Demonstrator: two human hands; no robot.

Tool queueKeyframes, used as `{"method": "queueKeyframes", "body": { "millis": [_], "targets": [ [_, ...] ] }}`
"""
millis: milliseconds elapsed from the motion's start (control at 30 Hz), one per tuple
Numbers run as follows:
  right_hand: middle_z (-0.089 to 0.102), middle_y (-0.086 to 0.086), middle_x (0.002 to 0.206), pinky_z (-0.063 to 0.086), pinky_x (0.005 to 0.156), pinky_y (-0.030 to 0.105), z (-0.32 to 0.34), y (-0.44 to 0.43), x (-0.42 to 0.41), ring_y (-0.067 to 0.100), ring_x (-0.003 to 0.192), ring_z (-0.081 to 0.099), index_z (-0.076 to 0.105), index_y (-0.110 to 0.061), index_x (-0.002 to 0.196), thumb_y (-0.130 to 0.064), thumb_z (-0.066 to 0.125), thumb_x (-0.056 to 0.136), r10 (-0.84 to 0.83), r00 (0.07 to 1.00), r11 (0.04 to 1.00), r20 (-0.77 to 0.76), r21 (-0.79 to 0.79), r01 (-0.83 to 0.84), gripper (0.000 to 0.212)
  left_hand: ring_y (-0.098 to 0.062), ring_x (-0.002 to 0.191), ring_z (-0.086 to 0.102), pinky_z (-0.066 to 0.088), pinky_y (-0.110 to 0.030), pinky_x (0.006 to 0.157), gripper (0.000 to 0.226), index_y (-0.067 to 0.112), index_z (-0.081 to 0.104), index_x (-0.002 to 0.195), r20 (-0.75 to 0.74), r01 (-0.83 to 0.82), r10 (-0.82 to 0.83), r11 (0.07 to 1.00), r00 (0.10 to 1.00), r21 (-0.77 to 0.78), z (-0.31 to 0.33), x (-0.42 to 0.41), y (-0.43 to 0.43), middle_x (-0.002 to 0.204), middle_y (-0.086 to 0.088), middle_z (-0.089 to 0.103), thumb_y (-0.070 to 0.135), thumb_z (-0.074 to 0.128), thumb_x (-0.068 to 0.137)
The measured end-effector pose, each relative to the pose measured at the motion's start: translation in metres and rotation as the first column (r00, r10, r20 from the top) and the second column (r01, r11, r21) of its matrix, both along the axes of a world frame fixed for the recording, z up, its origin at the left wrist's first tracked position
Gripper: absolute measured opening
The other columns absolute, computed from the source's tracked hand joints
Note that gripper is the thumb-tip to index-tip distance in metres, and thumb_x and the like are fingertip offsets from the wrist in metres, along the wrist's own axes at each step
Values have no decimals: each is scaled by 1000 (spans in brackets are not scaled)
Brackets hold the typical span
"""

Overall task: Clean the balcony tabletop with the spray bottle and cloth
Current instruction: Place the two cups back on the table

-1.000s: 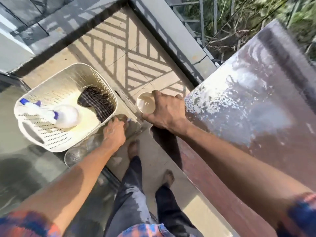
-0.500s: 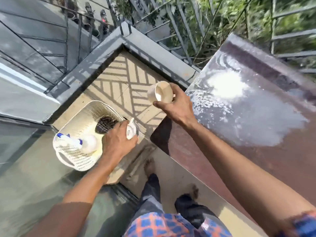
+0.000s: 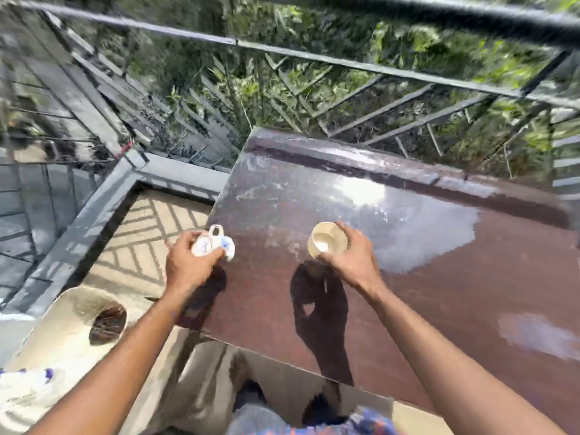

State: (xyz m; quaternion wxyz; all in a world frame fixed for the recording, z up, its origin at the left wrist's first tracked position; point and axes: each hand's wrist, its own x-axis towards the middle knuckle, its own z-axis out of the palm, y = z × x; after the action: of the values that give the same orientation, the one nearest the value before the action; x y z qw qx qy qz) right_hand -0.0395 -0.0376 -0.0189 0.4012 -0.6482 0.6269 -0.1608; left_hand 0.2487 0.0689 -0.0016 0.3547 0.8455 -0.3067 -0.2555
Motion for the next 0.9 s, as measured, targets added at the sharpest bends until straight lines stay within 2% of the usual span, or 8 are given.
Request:
{"method": "queueKeyframes", "body": {
  "millis": [100,233,400,567,700,800,867,900],
  "targets": [
    [57,0,123,43,100,32,-4,-8,-52,23,119,56,57,-34,135,-39,82,65,-74,997,997,-12,4,74,75,-25,91,65,46,-30,74,44,18,68,107,-17,110,-110,994,994,-23,-6,-44,-30,99,-4,68,15,87,68],
    [52,1,125,39,93,24,-8,-20,-93,21,117,55,57,-30,135,-31,82,68,-138,989,990,48,6,138,72,-27,97,67,54,-44,88,53,26,69,110,47,208,-209,978,977,35,-20,-85,-65,106,-5,71,37,80,59],
    [46,-5,122,36,89,22,-15,-52,-100,16,114,54,53,-31,138,-33,84,70,-169,982,985,90,-12,170,75,-22,100,57,42,-32,91,54,17,69,119,101,349,-350,937,931,28,-18,-108,-117,108,-5,61,12,87,69],
    [49,-9,126,35,91,22,-23,-113,-77,17,120,52,51,-32,138,-38,84,68,-187,977,981,104,-27,191,77,-17,95,55,41,-28,85,51,16,69,114,132,375,-376,926,917,38,-21,-95,-186,103,-1,61,13,89,67],
    [52,-6,136,31,96,21,-33,-165,-50,17,127,49,49,-29,141,-43,84,68,-184,978,982,97,-30,188,82,-18,94,53,36,-22,80,44,14,60,110,4,231,-231,972,973,-30,-24,-89,-233,102,0,58,12,87,75],
    [52,-7,138,34,102,25,-39,-187,-36,16,128,49,48,-31,141,-53,77,63,-172,980,983,97,-50,177,86,-19,91,48,35,-20,73,44,13,49,107,-125,127,-141,986,982,-111,-28,-91,-258,89,3,51,11,84,79],
    [52,-9,138,38,105,30,-47,-196,-26,16,128,49,48,-33,141,-56,74,60,-168,982,984,84,-53,173,88,-16,85,53,41,-20,64,49,13,48,108,-309,0,-38,993,950,-122,-31,-90,-271,90,1,51,16,85,76],
    [52,-9,138,39,105,31,-50,-198,-23,16,129,49,48,-34,141,-56,75,60,-165,983,984,75,-49,169,88,-13,77,58,45,-18,61,52,13,48,110,-440,-67,5,990,898,-126,-32,-90,-274,93,-3,54,17,85,73]
  ]
}}
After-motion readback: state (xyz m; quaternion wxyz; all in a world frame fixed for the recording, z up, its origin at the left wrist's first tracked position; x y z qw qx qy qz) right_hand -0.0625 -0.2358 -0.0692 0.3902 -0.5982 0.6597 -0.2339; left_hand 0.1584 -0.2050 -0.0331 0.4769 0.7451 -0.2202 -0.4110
